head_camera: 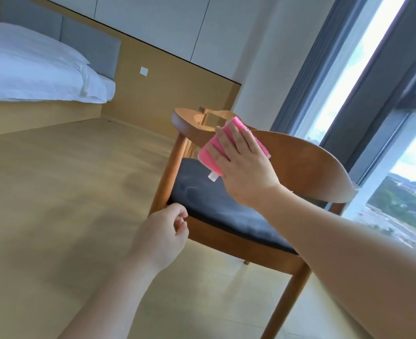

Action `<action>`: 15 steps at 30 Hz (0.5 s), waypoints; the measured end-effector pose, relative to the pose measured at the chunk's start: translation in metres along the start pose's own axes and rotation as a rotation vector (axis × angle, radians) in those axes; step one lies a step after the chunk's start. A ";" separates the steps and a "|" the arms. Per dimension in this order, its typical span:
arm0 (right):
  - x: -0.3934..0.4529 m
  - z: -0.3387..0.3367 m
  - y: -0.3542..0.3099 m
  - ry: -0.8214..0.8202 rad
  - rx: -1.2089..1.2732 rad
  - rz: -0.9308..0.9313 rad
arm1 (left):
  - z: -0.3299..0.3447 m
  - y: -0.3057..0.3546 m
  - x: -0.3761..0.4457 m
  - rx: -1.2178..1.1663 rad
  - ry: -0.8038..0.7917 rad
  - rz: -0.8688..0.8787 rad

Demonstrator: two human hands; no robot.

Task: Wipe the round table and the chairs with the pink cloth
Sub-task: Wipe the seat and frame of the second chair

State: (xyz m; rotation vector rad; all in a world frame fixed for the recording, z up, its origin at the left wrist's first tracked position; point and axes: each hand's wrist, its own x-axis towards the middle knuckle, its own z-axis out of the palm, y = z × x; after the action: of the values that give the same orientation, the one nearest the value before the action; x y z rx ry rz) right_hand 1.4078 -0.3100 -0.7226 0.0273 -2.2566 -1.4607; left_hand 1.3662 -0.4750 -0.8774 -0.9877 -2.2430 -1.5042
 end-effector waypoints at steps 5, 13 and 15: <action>-0.065 0.022 0.032 0.150 0.080 0.040 | 0.030 0.033 -0.009 0.005 -0.061 0.060; -0.142 0.071 0.064 0.295 0.174 0.217 | 0.061 0.063 -0.013 0.076 -0.143 0.097; -0.160 0.085 0.068 0.270 0.204 0.273 | 0.071 0.069 -0.014 0.091 -0.163 0.098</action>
State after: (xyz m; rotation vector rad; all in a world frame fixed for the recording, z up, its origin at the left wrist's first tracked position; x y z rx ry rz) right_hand 1.5350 -0.1661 -0.7492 -0.0185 -2.0837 -1.0185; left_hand 1.4331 -0.4008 -0.8663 -1.2133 -2.3118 -1.3110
